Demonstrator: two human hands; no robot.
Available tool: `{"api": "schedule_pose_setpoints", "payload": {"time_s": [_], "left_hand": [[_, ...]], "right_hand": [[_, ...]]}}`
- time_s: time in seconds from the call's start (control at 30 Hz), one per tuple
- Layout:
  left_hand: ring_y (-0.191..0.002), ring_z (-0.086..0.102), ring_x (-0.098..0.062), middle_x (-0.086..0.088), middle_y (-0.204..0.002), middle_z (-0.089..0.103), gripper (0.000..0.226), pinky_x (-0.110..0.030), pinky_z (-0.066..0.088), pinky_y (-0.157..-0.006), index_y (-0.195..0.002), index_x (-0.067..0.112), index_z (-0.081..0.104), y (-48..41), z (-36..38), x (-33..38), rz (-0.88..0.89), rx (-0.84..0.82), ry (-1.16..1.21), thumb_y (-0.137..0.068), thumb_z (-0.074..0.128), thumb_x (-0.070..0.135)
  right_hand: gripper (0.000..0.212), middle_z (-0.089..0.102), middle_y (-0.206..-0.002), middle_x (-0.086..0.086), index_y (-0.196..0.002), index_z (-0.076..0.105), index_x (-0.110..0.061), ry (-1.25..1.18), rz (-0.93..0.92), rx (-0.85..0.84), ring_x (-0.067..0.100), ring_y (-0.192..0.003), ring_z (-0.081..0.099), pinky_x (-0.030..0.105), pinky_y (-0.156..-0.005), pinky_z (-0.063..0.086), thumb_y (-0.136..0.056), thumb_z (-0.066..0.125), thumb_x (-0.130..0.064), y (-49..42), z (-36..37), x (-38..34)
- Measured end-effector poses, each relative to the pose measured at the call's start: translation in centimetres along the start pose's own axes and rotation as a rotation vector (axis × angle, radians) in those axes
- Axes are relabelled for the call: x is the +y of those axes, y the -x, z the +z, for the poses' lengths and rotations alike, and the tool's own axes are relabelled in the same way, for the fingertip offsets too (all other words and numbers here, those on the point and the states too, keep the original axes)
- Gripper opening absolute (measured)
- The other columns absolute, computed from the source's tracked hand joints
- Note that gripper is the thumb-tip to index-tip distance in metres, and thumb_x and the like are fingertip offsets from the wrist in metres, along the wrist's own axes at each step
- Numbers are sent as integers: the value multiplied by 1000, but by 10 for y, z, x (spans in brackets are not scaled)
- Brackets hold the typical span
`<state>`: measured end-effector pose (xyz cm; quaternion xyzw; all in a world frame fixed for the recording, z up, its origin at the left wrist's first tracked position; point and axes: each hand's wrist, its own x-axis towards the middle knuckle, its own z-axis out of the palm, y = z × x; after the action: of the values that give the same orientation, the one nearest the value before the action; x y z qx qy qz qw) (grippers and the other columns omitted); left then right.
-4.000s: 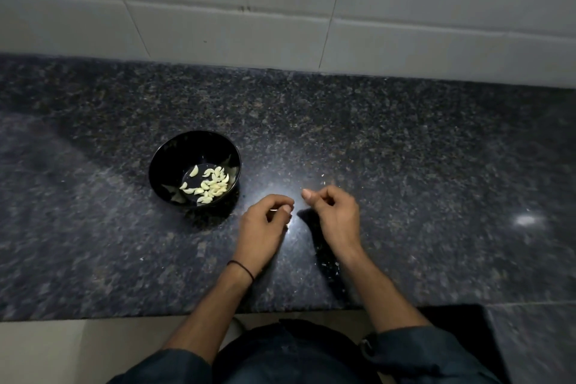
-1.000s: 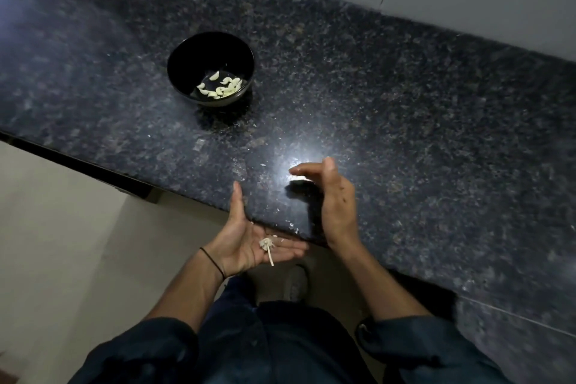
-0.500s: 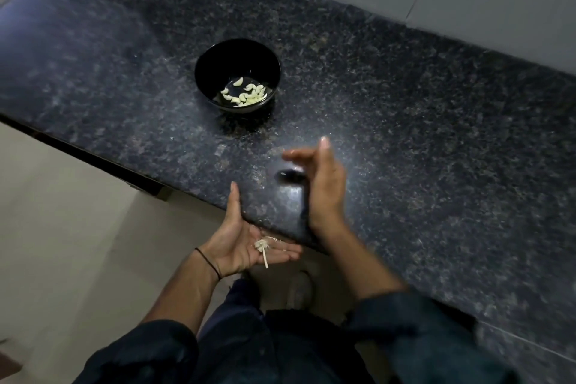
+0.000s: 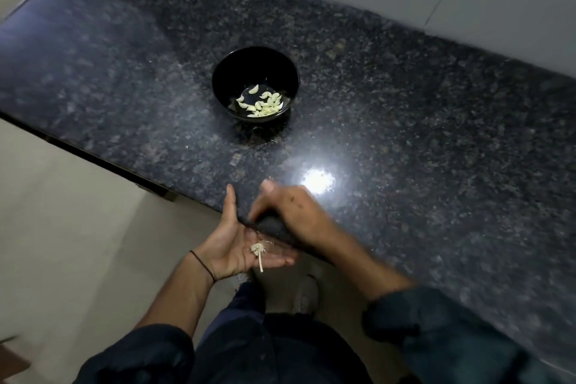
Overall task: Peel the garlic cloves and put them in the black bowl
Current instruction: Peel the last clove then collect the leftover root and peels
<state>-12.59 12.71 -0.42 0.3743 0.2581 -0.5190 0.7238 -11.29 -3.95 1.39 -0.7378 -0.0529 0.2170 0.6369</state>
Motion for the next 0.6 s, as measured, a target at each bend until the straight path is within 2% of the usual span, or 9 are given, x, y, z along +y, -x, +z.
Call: {"api": "schedule_pose_setpoints", "payload": {"time_s": [0.07, 0.13, 0.17, 0.23, 0.27, 0.33, 0.4, 0.5, 0.6], "left_hand": [[-105, 68, -44, -31, -115, 67, 120, -55, 58, -86, -109, -3, 74, -1, -3, -1, 12, -2, -21, -71, 18, 95], [-109, 67, -43, -32, -121, 64, 121, -56, 56, -90, -113, -4, 72, -2, -4, -2, 8, -4, -24, -72, 17, 95], [-113, 64, -46, -34, -125, 61, 122, -57, 54, -93, -118, -4, 69, -1, -4, -1, 11, -7, -31, -72, 17, 96], [-113, 62, -52, -42, -126, 56, 129, -53, 57, -91, -126, -7, 62, 1, -2, 1, -16, -3, -25, -67, 17, 98], [-112, 61, -54, -45, -125, 55, 132, -50, 58, -89, -129, -7, 58, 2, -2, 3, -41, 7, -18, -64, 17, 100], [-113, 60, -55, -46, -124, 54, 133, -48, 60, -87, -131, -6, 54, 2, 1, 4, -63, 21, -13, -61, 18, 102], [-113, 61, -54, -46, -124, 55, 135, -46, 60, -84, -130, -7, 54, 3, 0, 4, -74, 27, -3, -59, 19, 102], [-112, 62, -53, -45, -123, 56, 138, -44, 61, -82, -127, -11, 56, 1, -4, 5, -81, 23, -24, -58, 19, 103], [-112, 62, -53, -44, -123, 56, 139, -44, 61, -83, -128, -11, 58, -1, -9, 5, -82, 7, -57, -60, 16, 102]], "right_hand": [[66, 77, -89, 11, -90, 79, -4, -55, 28, -78, 26, -82, 73, 44, -86, 57, -104, 40, -54, 17, 28, 5], [67, 77, -90, 16, -91, 79, -1, -139, 23, -47, 34, -84, 73, 49, -88, 56, -105, 39, -53, 20, 36, 3], [65, 77, -90, 17, -91, 78, 2, -184, 8, 10, 34, -86, 73, 47, -90, 56, -107, 38, -47, 16, 32, -1], [62, 77, -90, 16, -92, 76, 6, -248, -19, 200, 27, -86, 74, 34, -87, 57, -108, 36, -38, -1, 11, -13], [60, 77, -91, 15, -94, 76, 5, -249, -39, 297, 26, -87, 74, 35, -87, 57, -109, 36, -37, -14, -3, -16], [55, 78, -95, 9, -99, 77, -4, -158, -73, 437, 26, -93, 74, 45, -92, 57, -107, 40, -44, -43, -32, -14], [48, 76, -101, 1, -103, 76, -13, 34, -73, 478, 17, -99, 72, 46, -93, 55, -104, 45, -49, -68, -50, -8], [43, 70, -105, 0, -107, 73, -11, 288, -133, 336, 7, -98, 65, 33, -89, 52, -105, 45, -44, -85, -53, 0], [40, 72, -114, 1, -112, 74, -9, 306, -207, 113, 12, -108, 66, 34, -99, 51, -107, 46, -35, -72, -29, 2]]}}
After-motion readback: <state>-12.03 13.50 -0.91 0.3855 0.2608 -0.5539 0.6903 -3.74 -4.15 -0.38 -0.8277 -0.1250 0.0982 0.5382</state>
